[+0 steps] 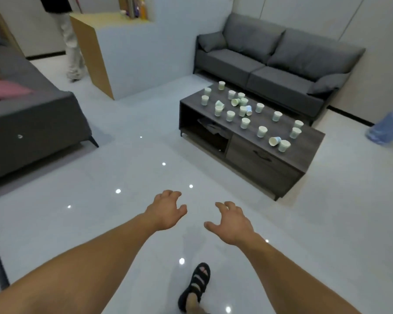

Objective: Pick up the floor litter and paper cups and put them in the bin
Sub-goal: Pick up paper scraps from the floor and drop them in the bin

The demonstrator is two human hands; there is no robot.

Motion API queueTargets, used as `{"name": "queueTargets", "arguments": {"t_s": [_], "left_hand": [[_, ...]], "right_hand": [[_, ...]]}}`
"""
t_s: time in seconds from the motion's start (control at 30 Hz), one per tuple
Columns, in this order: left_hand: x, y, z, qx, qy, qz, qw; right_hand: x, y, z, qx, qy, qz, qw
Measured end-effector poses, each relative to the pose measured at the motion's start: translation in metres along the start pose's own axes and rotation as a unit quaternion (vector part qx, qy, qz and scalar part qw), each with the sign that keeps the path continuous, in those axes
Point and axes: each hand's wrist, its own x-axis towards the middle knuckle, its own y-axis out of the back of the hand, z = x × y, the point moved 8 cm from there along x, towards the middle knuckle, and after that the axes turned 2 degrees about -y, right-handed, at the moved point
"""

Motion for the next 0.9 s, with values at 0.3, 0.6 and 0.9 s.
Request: {"name": "queueTargets", "arguments": {"t_s": [0.3, 0.6, 0.9], "left_hand": [[0.174, 0.107, -0.028, 0.006, 0.047, 0.023, 0.999], [0.335, 0.204, -0.083, -0.030, 0.082, 0.043, 0.995], [0.534, 0.328, -0.140, -0.002, 0.042, 0.042, 0.998]], "right_hand": [[0.217, 0.075, -0.078, -0.031, 0.065, -0.012, 0.997], [0.401, 0.132, -0.160, -0.067, 0.097, -0.020, 0.993], [0.602, 0.202, -0.256, -0.055, 0.069, -0.001, 0.996]]}}
